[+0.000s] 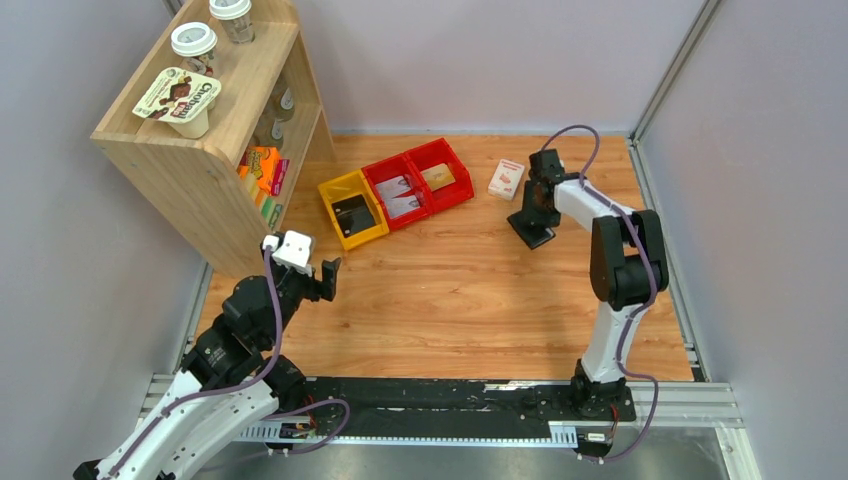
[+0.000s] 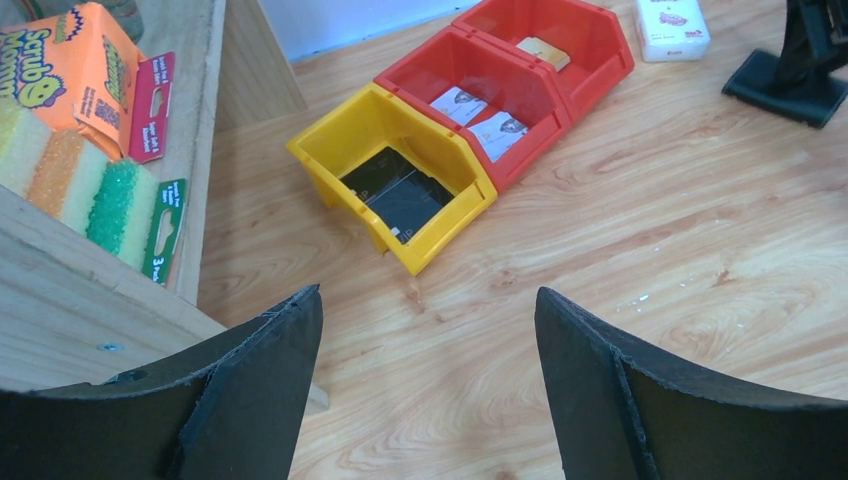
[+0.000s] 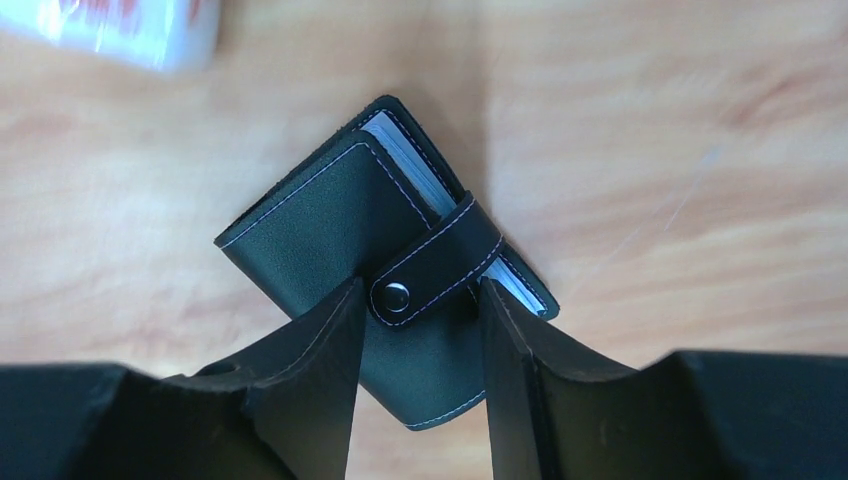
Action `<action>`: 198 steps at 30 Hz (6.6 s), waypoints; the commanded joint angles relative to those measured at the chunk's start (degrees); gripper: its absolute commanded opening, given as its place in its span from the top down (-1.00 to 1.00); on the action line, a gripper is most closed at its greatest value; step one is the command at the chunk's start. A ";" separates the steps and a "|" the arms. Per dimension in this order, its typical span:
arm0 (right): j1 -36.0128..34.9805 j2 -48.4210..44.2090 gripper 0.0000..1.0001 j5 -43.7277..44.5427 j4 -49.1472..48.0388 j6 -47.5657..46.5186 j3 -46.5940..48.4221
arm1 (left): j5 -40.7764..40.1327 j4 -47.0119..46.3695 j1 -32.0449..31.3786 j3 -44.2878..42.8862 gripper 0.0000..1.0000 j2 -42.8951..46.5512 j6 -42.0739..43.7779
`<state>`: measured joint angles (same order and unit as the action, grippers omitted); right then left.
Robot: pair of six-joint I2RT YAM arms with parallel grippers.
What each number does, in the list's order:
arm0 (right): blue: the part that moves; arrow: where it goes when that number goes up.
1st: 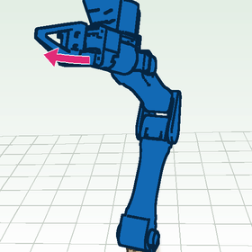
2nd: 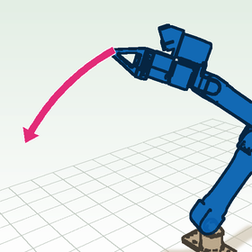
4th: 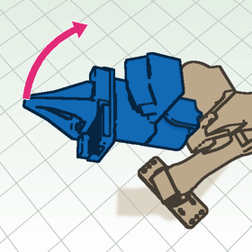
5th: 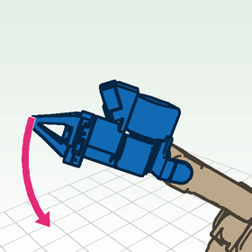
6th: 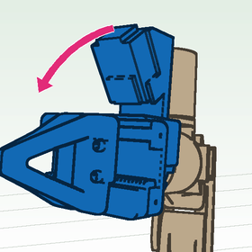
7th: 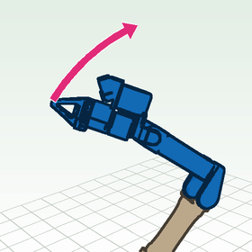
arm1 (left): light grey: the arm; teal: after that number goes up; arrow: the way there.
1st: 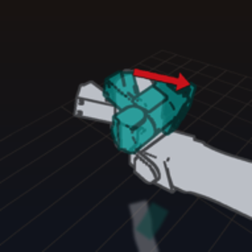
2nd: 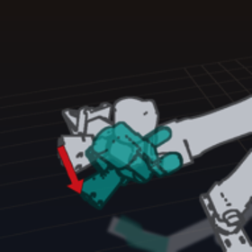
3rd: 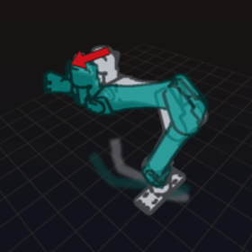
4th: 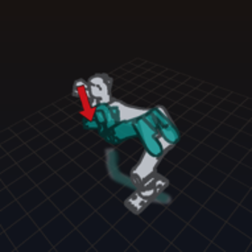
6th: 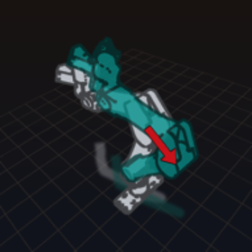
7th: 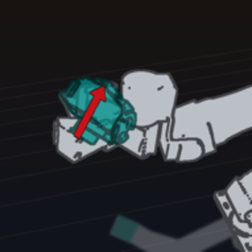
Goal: Take the credit cards out of the card holder
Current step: Move the card holder to the center of the board, then open the card holder at the center of the board.
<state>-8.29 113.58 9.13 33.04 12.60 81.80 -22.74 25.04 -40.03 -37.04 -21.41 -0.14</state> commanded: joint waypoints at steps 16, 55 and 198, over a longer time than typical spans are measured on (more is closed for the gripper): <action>-16.93 -24.02 -0.49 -13.24 4.33 6.57 -18.86 | 9.47 0.45 0.30 -5.67 -0.70 -11.97 -10.93; -22.38 -25.25 0.05 -18.35 -9.74 9.63 -30.47 | 23.52 -15.28 -0.49 -8.58 -0.32 -50.92 -46.70; -32.23 -14.87 0.90 -8.15 -3.15 3.75 -23.79 | 23.27 -18.62 -3.12 -13.68 0.85 -79.84 -57.43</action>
<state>-43.57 98.30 5.74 29.63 16.47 62.00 5.10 4.75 -43.46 -52.14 -99.55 -59.07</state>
